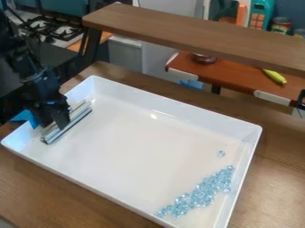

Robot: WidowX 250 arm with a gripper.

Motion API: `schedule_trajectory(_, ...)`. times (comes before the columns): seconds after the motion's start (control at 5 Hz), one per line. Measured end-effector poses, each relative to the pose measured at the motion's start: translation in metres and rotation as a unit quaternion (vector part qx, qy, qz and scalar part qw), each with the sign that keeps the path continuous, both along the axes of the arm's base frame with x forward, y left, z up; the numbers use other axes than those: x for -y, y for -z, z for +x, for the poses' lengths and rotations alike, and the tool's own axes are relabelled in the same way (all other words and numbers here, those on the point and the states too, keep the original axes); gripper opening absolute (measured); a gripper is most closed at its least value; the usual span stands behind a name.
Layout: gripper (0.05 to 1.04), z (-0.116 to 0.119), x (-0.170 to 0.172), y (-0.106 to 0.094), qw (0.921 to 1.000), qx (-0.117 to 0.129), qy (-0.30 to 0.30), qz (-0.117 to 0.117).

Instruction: Sweep into pile

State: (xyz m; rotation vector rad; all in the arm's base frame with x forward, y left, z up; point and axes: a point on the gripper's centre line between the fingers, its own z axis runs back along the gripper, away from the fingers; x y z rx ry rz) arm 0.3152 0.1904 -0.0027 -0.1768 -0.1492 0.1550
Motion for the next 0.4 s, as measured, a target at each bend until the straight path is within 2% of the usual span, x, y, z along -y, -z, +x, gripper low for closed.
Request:
schedule_trajectory(0.2, 0.99, -0.004, -0.001, -0.015, 1.0, 0.0, -0.004, -0.005)
schedule_trajectory(0.4, 1.009, -0.002, -0.014, -0.059, 0.9957, 0.06, -0.028, 0.065)
